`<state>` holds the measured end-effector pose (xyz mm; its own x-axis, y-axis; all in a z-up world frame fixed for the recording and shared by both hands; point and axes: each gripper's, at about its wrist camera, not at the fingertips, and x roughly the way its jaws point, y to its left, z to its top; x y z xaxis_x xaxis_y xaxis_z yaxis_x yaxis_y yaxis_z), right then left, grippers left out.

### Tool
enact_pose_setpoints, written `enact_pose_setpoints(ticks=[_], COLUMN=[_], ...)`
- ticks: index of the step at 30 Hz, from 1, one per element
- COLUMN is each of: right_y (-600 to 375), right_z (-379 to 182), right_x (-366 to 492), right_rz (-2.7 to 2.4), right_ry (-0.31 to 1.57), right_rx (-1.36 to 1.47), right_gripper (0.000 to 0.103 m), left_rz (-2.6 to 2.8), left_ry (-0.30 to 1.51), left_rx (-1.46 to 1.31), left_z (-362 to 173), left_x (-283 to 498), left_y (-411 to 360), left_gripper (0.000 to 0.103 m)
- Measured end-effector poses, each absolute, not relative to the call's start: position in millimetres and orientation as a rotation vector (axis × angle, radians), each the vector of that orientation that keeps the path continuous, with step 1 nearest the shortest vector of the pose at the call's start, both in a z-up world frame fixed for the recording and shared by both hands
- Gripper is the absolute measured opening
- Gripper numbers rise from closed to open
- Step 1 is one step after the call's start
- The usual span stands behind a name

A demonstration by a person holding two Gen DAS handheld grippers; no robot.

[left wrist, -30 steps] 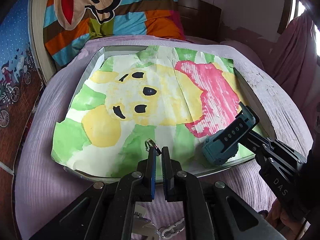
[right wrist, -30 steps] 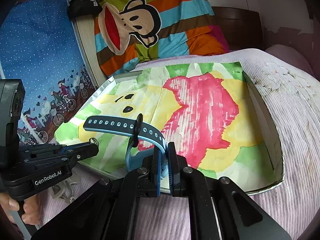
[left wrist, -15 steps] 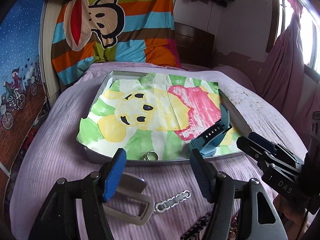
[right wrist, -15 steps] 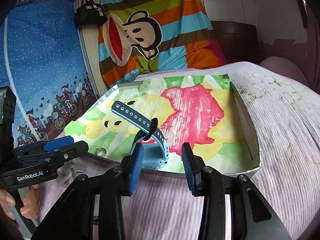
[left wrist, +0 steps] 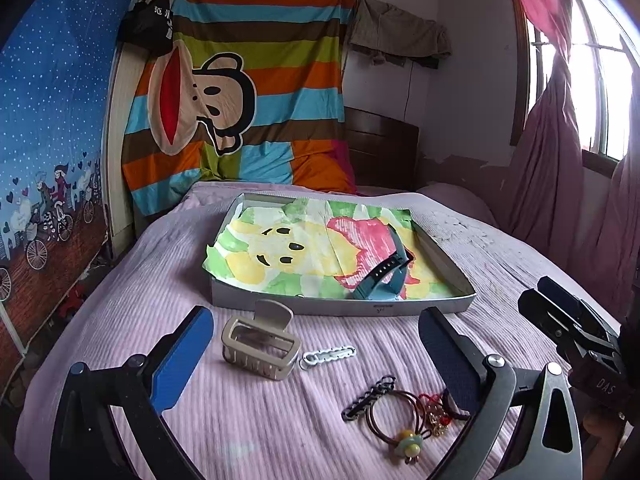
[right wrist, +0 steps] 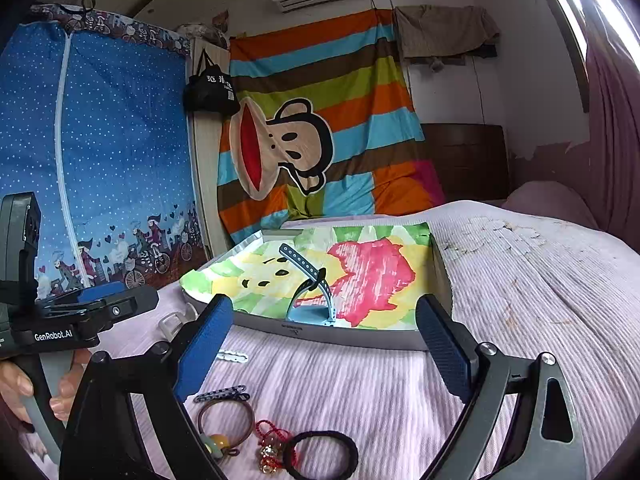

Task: Organize jewelry
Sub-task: 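Reach the left tool to the brown hair ties while right tool reaches black hair tie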

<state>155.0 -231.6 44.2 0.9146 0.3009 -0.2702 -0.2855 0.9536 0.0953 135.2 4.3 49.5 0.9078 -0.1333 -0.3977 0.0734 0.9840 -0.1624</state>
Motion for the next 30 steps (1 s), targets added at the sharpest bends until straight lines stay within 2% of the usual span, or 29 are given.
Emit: enact_pose_setpoints(ticks=[7, 17, 20, 30], right_y=[-241.8, -250.3, -249.4, -244.6], right_z=[37.7, 15.2, 8.0, -6.9], right_x=[123.4, 114.5, 116.1, 126.5], right_rz=[0.301, 0.304, 0.315, 0.317], right_ry=[0.278, 0.396, 0.442, 0.550], right_rx=[0.032, -0.042, -0.062, -0.108], right_gripper=[0.095, 0.097, 0.102, 0.102], left_rz=[-0.136, -0.194, -0.214, -0.301], left_ry=[0.455, 0.570, 0.611, 0.733], left_rx=[-0.104, -0.070, -0.053, 0.007], left_z=[35.2, 15.6, 10.6, -2.3], left_x=[107.7, 100.0, 101.3, 110.3], left_y=[-1.4, -7.5, -13.0, -30.6], left_gripper=[0.103, 0.103, 0.103, 0.103])
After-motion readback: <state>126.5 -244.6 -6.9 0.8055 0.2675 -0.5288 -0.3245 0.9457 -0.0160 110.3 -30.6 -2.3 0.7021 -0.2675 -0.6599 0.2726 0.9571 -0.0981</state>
